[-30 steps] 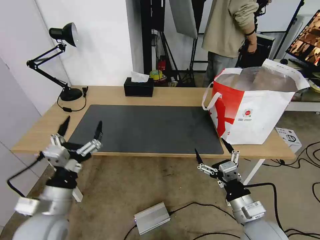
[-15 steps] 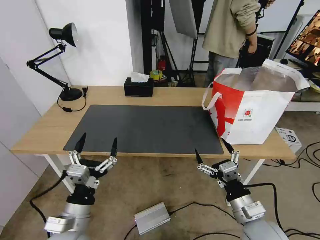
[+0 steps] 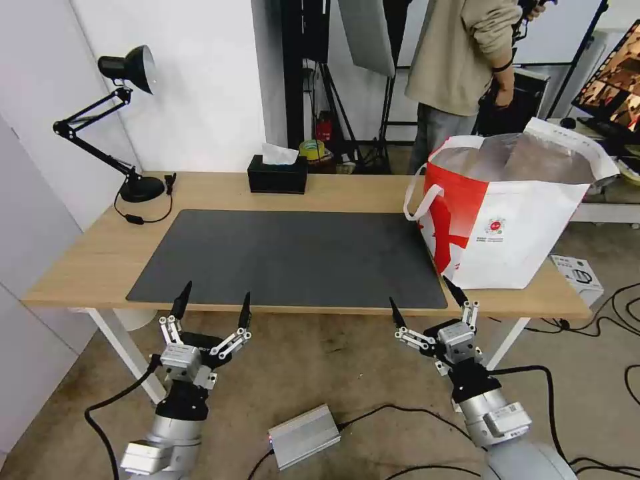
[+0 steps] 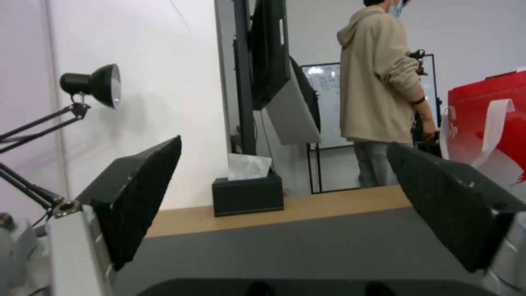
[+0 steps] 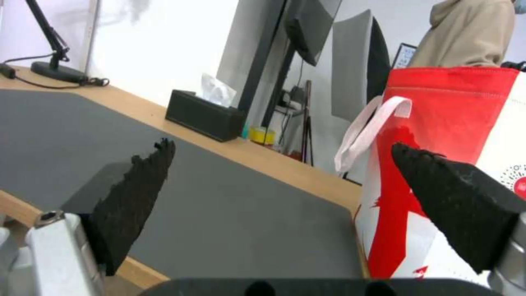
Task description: Pick up the trash from the table and place it into the takeout bag.
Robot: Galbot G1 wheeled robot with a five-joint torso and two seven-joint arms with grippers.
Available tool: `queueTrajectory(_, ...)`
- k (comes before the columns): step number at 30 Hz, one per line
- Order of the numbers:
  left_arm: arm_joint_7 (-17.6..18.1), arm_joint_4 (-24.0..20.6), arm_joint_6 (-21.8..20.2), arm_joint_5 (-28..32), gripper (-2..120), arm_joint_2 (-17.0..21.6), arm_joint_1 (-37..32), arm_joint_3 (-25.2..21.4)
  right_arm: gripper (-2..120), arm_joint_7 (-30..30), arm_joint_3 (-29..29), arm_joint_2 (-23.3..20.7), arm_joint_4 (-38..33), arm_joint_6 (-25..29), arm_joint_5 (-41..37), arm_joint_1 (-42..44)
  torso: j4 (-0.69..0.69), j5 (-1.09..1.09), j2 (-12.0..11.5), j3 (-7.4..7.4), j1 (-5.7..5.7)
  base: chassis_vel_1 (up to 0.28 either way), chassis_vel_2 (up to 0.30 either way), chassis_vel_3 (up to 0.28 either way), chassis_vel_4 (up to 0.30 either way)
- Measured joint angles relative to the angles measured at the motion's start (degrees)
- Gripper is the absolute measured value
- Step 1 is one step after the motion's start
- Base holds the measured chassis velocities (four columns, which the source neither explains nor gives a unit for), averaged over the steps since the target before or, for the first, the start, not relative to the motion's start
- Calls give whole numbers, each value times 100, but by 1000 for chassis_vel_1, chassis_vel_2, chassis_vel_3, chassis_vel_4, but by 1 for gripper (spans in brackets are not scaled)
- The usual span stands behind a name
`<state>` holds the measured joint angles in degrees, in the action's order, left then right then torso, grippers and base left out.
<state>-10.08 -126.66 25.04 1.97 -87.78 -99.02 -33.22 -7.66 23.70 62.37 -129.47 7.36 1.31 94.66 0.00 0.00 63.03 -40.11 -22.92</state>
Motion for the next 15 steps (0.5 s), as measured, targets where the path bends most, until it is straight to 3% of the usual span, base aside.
queueTrajectory(15,34,195,151,-167,100,33,-48,-50,100,0,0,0,0,0,0,0,0,0,0,0,0,0,0,0,0)
